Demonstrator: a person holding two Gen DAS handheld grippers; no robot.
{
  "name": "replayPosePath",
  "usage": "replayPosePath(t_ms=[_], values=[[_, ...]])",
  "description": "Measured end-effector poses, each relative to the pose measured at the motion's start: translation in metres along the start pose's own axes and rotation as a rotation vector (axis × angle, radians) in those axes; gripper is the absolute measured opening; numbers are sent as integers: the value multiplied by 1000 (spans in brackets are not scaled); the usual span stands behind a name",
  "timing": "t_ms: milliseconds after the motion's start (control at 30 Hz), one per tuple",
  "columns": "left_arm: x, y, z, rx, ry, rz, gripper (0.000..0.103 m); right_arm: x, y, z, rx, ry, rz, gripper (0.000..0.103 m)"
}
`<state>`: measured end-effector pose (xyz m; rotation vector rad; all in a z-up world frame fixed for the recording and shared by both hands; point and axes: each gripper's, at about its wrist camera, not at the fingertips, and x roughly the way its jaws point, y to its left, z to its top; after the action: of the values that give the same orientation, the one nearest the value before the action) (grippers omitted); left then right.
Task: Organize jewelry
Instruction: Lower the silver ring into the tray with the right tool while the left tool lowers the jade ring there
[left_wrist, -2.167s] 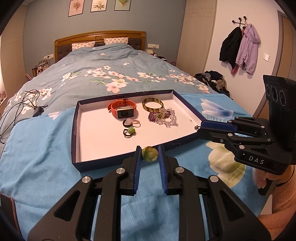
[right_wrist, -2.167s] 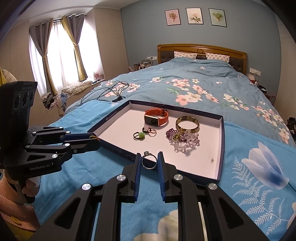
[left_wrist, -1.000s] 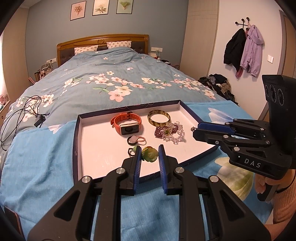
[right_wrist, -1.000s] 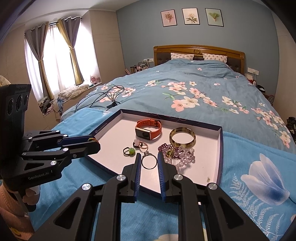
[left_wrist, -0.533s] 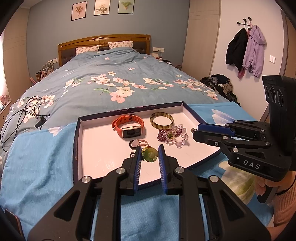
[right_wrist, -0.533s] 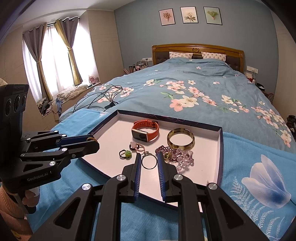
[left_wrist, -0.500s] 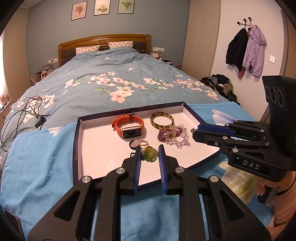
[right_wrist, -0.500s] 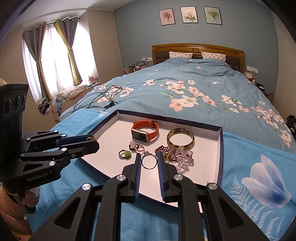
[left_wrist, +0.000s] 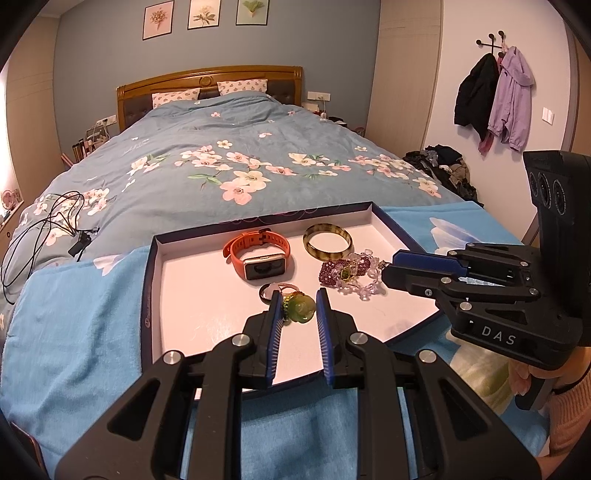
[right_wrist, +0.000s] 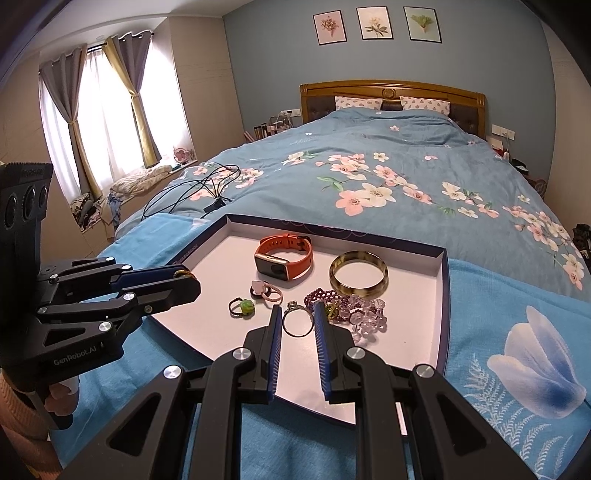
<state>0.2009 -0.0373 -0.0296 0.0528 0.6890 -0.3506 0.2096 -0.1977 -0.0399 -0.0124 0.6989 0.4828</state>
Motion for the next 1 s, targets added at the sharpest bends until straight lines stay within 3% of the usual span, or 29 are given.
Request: replayPosePath(t_ms=[1000], values=[[25,5,5,-13,21,34,19,17,-6,4,2,30,-17,16]])
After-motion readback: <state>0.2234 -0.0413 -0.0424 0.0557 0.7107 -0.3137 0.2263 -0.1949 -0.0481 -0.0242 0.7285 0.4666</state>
